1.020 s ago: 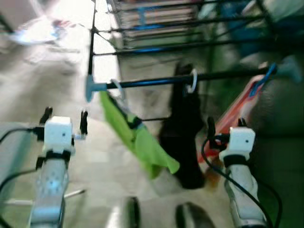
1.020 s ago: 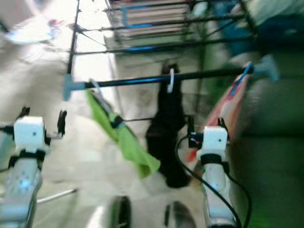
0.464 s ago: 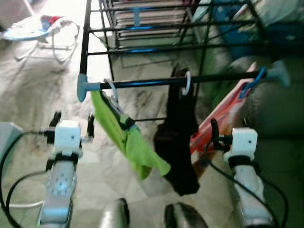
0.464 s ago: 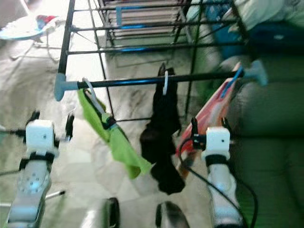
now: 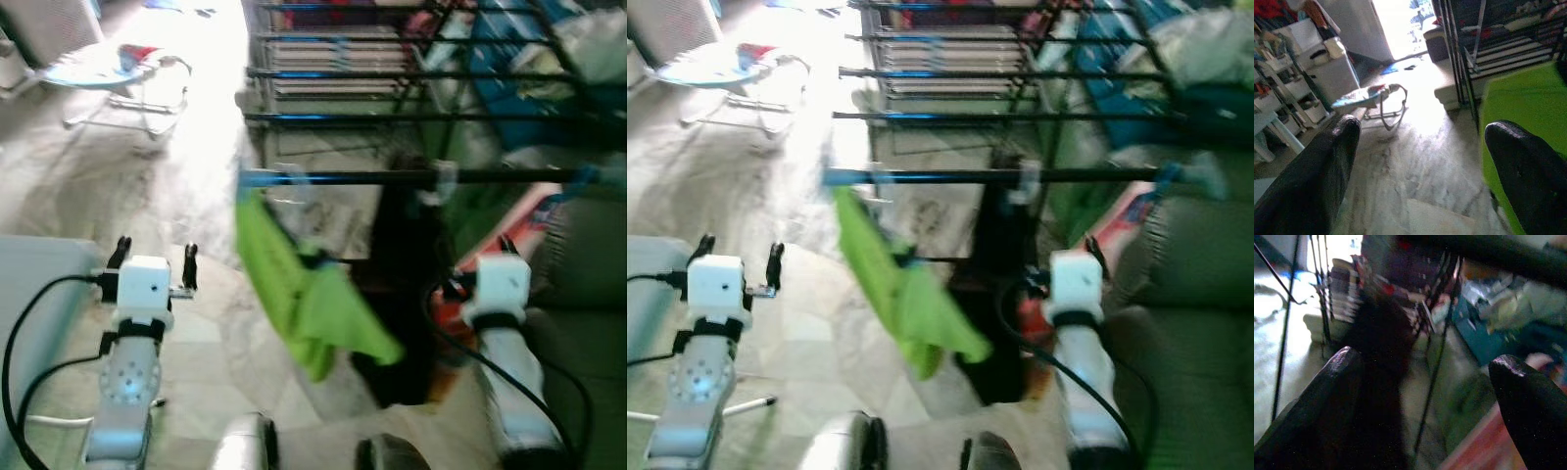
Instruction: Hang hanger
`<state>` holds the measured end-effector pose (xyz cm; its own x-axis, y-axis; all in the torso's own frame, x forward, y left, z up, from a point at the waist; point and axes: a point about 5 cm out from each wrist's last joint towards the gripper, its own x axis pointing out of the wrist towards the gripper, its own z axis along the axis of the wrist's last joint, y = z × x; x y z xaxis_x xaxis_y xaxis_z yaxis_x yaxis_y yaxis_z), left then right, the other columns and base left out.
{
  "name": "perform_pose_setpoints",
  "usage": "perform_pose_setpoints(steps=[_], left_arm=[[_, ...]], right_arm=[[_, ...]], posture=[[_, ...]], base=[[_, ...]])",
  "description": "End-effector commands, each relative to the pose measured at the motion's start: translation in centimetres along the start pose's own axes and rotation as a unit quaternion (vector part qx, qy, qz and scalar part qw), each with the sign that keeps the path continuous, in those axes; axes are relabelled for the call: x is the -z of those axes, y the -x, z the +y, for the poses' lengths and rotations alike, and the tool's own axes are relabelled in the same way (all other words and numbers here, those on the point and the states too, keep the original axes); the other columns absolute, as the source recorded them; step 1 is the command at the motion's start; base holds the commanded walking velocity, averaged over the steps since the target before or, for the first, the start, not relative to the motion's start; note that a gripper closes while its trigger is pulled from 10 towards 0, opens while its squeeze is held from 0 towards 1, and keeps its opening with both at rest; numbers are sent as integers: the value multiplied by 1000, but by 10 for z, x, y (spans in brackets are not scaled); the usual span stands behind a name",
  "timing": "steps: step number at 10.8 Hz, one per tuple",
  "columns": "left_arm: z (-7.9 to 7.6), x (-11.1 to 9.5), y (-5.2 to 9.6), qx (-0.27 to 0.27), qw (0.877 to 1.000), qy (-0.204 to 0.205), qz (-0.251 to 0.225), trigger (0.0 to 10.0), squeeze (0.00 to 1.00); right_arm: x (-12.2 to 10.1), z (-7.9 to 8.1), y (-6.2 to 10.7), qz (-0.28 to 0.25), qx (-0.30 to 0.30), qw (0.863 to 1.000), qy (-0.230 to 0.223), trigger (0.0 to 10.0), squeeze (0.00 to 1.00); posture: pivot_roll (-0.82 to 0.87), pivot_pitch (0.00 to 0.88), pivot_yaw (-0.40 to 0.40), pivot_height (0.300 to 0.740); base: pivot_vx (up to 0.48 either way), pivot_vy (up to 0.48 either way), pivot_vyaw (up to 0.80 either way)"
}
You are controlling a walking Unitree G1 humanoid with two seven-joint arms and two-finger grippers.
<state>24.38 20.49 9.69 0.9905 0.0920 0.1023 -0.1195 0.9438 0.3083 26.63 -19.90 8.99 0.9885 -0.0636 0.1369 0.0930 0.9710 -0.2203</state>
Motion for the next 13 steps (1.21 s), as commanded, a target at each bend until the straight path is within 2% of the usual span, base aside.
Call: perform_pose_setpoints(steps=[1, 4, 7, 9, 10, 11, 13], left_arm=[[-1, -1, -1, 1, 1000, -7, -6, 10000, 0], [-7, 0, 1, 26, 1000, -2, -15, 10000, 0], [-11, -1, 0, 26, 1000, 4, -17, 10000, 0], [-15, 0, 1, 26, 1000, 7, -16, 10000, 0], [-16, 0, 1, 25, 1000, 7, -16, 10000, 0], [-16, 1, 2, 29, 999, 8, -14, 10000, 0], [-18, 0, -2, 37, 999, 10, -16, 10000, 0]], right_arm=[[7, -5, 5, 15, 9, 1000, 7, 10000, 0], [11, -10, 4, 23, 18, 999, 31, 10000, 0], [10, -11, 2, 27, 16, 999, 40, 10000, 0], [15, -22, -2, 53, 28, 997, 53, 10000, 0], [20, -24, -5, 76, 29, 996, 41, 10000, 0], [26, -18, -9, 101, -3, 995, 18, 10000, 0], [17, -6, -31, 100, -51, 994, 2, 10000, 0]], posture=[[18, 86, -10, 740], [20, 98, -21, 740], [18, 112, -47, 740], [16, 125, -65, 740], [17, 125, -63, 740], [18, 126, -60, 740], [8, 135, -52, 740]], base=[[0, 0, 0], [0, 0, 0], [0, 0, 0], [0, 0, 0], [0, 0, 0], [0, 0, 0], [0, 0, 0]])
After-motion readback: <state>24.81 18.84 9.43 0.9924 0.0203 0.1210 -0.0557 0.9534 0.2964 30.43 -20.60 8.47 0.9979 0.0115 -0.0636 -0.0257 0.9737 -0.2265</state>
